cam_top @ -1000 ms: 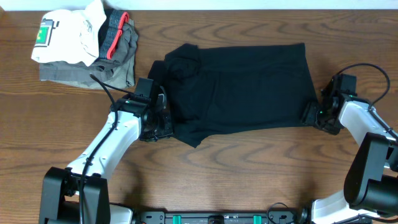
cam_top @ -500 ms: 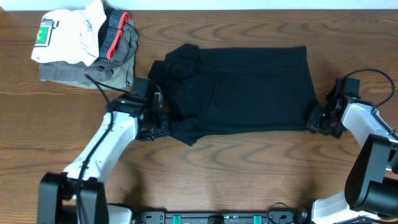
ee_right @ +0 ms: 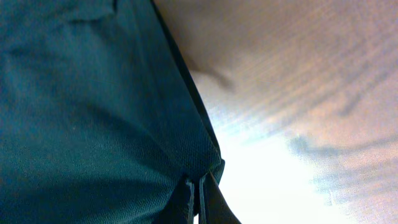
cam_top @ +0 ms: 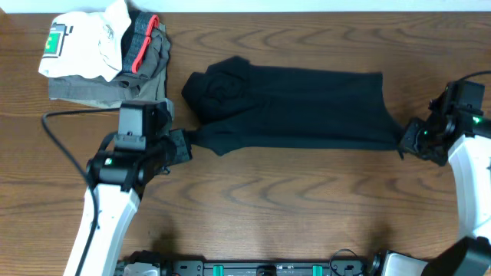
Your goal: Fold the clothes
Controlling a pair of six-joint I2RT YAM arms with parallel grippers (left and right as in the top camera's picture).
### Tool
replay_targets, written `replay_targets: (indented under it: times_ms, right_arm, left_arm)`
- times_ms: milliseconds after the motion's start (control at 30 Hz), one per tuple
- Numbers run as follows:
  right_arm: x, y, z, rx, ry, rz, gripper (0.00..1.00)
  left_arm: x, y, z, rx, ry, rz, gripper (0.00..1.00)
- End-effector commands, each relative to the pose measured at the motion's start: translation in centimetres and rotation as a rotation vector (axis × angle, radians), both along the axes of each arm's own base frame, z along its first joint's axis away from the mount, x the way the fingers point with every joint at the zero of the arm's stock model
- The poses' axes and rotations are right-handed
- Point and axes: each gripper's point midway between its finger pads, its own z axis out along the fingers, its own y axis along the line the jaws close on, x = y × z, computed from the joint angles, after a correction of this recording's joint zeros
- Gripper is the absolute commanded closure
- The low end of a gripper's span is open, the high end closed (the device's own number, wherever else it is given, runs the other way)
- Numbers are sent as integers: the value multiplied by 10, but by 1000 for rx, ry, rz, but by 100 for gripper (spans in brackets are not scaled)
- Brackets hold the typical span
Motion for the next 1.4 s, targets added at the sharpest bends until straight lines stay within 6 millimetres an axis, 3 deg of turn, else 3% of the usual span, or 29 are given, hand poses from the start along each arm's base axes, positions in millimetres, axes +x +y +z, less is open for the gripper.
replay_targets:
  times_ms: [0, 200, 400, 567, 767, 1100, 1233, 1367]
  right_arm:
    - [-12, -2, 10, -10, 9, -20, 99]
    - [-37, 6, 22, -4, 40, -7, 99]
    - [-25, 11, 32, 19, -43, 6, 99]
    - [-8, 10, 21, 40, -57, 14, 99]
    - [8, 6, -7, 58, -6, 12, 99]
    - [40, -2, -57, 82, 19, 12, 99]
    - [56, 2, -75, 124, 0, 26, 99]
    - [67, 7, -93, 143, -3, 43, 99]
  left_arm:
    - [-5, 10, 21, 40, -61, 15, 94]
    - [-32, 13, 30, 44, -55, 16, 94]
    - [-30, 23, 36, 88, -98, 41, 94]
    - [-1, 23, 33, 112, -139, 37, 94]
    - [46, 13, 9, 102, -140, 24, 94]
    - [112, -28, -31, 85, -212, -55, 94]
    - [128, -43, -46, 79, -235, -79, 94]
    - [131, -44, -68, 90, -195, -82, 94]
